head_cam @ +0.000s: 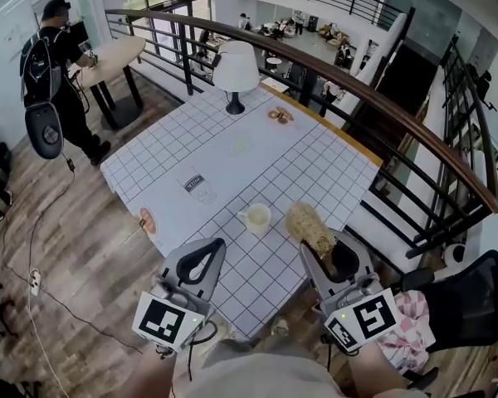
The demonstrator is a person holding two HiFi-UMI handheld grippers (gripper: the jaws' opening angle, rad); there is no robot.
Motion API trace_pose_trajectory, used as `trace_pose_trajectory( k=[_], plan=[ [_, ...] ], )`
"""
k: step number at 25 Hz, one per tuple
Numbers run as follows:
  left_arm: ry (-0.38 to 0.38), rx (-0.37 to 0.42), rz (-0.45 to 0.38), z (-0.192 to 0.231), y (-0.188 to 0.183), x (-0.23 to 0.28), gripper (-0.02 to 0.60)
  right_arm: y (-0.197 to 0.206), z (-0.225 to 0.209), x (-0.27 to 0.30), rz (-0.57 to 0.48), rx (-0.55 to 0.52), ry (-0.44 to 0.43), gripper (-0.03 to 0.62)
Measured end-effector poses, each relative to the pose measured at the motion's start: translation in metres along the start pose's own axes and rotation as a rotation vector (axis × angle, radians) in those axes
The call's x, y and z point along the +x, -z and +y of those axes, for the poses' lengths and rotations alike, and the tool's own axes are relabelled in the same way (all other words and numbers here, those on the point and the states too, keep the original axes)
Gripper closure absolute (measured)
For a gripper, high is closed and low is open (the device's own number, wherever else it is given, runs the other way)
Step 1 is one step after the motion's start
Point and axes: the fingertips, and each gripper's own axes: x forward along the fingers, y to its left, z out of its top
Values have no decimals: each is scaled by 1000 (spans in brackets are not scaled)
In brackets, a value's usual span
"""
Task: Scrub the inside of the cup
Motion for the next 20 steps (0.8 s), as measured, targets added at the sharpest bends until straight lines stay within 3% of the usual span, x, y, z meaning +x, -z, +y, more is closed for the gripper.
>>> trace_pose_trajectory(
  k=[7, 13, 20],
  plan=[
    [100, 66, 133, 8, 29, 24, 566, 22, -8, 12, 53, 6, -33, 441],
    [155, 161, 162, 27, 72, 62, 566, 41, -24, 44, 83, -15, -46, 441],
    [195, 126, 236, 48, 125, 109, 563, 65, -47, 92, 152, -11, -108, 441]
  ],
)
